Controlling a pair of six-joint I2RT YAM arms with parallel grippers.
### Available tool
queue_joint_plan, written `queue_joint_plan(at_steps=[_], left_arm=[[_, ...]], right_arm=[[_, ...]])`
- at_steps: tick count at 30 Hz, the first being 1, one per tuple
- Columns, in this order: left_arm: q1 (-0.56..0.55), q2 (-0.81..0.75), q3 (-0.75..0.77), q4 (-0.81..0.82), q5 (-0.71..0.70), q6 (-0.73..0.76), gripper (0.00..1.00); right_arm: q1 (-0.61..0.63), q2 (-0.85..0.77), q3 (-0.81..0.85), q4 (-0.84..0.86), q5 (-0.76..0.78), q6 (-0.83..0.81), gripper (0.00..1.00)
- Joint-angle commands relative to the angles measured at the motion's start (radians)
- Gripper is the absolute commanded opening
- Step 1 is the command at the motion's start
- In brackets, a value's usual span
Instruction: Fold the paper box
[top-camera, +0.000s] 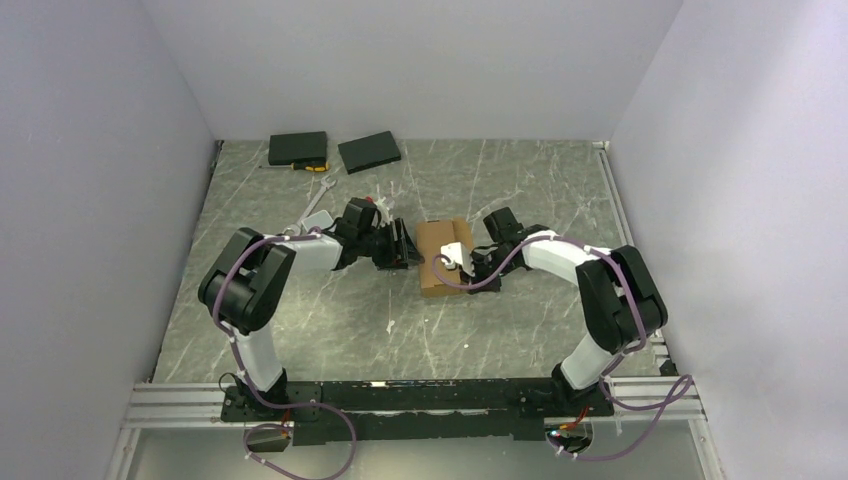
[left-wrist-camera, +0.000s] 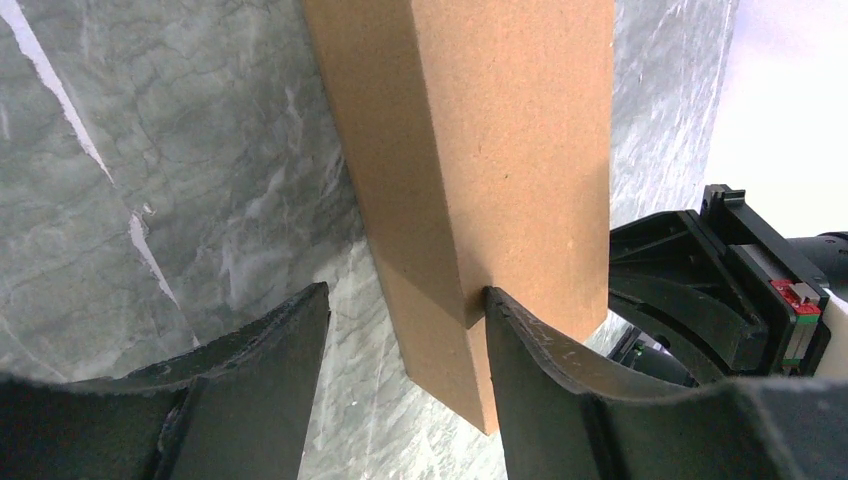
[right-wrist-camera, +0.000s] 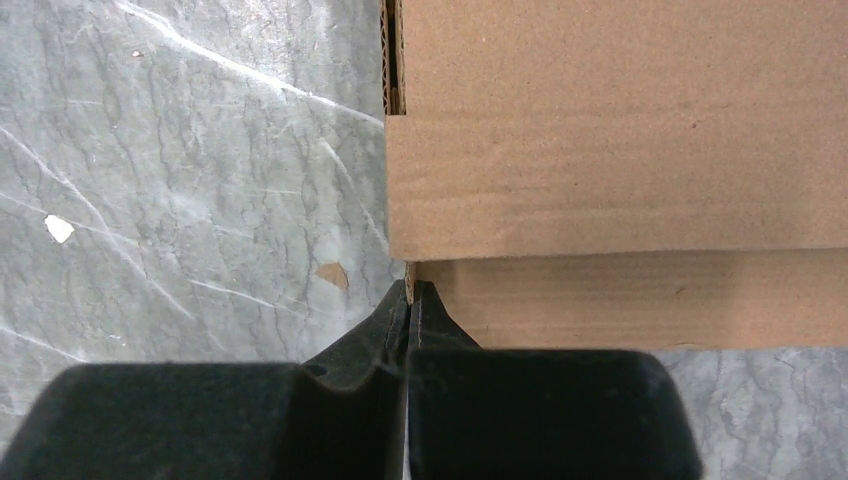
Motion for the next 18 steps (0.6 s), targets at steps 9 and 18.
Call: queue_joint_plan(at_steps=[9, 18], left_arm=[[-0.002, 0.067, 0.061, -0.114, 0.002, 0.079, 0.61], [-0.021, 0.078, 0.104, -0.187, -0.02, 0.1, 0.61]], right_arm=[[-0.001, 0.041, 0.091, -0.081, -0.075, 0.065, 0.0], [0.0, 0.034, 0.129, -0.11, -0.103, 0.102, 0.0]])
